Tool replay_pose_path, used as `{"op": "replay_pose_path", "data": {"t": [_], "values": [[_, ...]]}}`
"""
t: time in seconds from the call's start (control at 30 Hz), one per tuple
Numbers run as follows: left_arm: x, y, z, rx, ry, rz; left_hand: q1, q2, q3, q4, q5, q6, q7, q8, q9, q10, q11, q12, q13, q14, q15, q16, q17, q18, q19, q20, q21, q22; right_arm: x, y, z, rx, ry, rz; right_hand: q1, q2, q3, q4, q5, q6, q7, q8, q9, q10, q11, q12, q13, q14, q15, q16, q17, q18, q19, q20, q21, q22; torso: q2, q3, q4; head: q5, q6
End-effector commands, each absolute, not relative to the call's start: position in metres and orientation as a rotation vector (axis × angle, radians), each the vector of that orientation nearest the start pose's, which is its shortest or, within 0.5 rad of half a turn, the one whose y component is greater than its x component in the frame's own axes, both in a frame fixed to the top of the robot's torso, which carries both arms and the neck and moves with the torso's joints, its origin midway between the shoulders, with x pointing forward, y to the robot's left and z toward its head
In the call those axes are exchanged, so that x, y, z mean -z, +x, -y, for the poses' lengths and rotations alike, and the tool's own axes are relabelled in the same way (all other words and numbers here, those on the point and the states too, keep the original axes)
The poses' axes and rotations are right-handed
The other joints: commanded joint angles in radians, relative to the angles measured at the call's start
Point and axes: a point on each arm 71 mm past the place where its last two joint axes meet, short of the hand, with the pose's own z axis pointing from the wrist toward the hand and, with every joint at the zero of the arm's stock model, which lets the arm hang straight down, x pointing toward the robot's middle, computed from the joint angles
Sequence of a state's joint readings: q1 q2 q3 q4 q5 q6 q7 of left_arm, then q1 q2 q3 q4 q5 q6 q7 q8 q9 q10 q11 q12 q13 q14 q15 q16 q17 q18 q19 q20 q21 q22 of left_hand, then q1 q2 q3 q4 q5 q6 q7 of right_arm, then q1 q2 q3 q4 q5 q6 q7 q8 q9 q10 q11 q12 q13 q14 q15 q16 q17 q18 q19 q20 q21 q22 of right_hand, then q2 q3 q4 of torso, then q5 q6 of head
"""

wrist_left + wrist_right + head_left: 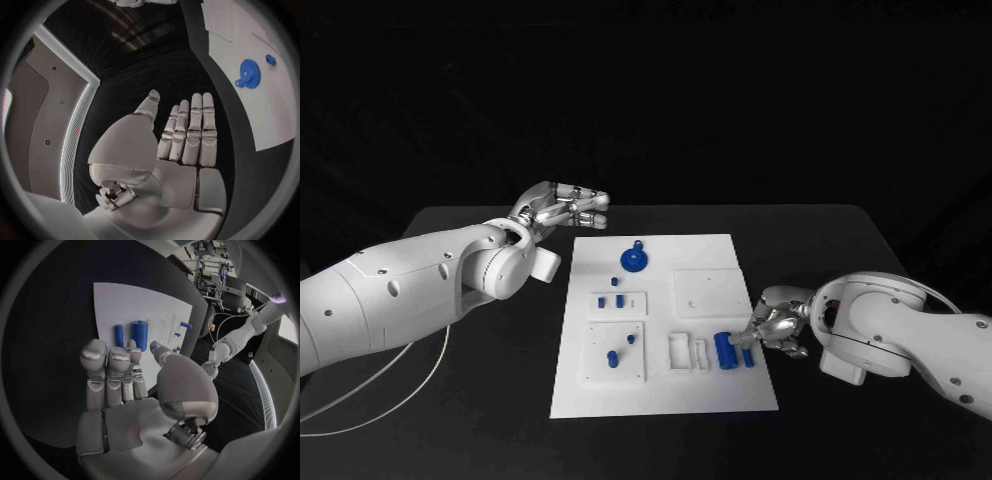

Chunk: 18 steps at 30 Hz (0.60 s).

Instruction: Assemble the parts on the task board

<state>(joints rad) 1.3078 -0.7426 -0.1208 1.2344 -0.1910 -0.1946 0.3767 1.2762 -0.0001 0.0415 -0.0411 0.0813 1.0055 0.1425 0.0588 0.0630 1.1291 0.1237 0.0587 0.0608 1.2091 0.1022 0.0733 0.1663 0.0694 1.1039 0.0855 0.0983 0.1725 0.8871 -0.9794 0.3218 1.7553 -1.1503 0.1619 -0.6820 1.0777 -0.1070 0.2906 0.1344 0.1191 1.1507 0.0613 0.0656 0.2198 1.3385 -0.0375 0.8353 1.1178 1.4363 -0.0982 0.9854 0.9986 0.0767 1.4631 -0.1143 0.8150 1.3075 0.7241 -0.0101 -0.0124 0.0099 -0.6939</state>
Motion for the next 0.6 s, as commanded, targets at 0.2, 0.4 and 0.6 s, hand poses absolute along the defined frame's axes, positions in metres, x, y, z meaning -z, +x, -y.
{"op": "replay_pose_path", "data": {"t": [0.2,0.4,0.6], "values": [[0.163,0.545,-0.235,1.428,-0.830,-1.480,0.001,0.008,-0.006,0.000,0.007,-0.006,0.006,0.003,-0.001,-0.005,0.004,0.001,-0.001,-0.005,0.001,-0.005,-0.001,-0.006,0.004,0.002,-0.004,-0.002,0.221,0.423,0.226,-0.329,0.206,-2.333,-0.008,-0.026,0.020,0.035,-0.028,-0.007,-0.001,-0.002,-0.017,0.008,0.004,-0.008,0.013,0.010,0.003,0.001,0.008,-0.013,0.033,0.000,0.019,0.108,-0.001,0.0006,-0.0006,-0.001,-0.005],[0.164,0.545,-0.234,1.425,-0.829,-1.483,0.000,0.010,-0.007,0.001,0.007,-0.009,0.007,0.003,-0.001,-0.006,0.005,0.001,-0.001,-0.006,0.002,-0.005,-0.001,-0.005,0.006,0.002,-0.004,-0.003,0.224,0.424,0.222,-0.314,0.177,-2.322,-0.004,-0.037,0.027,0.042,-0.040,-0.006,-0.001,-0.002,-0.026,0.010,0.004,-0.004,0.018,0.010,0.003,0.003,0.012,-0.014,0.032,0.000,0.023,0.108,0.000,0.0005,0.0002,0.000,-0.005],[0.164,0.546,-0.234,1.420,-0.830,-1.486,-0.001,0.012,-0.007,0.002,0.007,-0.009,0.007,0.003,-0.001,-0.006,0.005,0.001,-0.001,-0.006,0.002,-0.005,-0.001,-0.005,0.006,0.002,-0.004,-0.004,0.227,0.425,0.216,-0.321,0.164,-2.301,0.006,-0.043,0.025,0.031,-0.042,-0.010,0.001,-0.002,-0.030,0.007,0.005,-0.007,0.018,0.010,0.003,0.002,0.013,-0.013,0.031,0.000,0.025,0.108,0.000,0.0012,0.0001,0.005,-0.005]]}}
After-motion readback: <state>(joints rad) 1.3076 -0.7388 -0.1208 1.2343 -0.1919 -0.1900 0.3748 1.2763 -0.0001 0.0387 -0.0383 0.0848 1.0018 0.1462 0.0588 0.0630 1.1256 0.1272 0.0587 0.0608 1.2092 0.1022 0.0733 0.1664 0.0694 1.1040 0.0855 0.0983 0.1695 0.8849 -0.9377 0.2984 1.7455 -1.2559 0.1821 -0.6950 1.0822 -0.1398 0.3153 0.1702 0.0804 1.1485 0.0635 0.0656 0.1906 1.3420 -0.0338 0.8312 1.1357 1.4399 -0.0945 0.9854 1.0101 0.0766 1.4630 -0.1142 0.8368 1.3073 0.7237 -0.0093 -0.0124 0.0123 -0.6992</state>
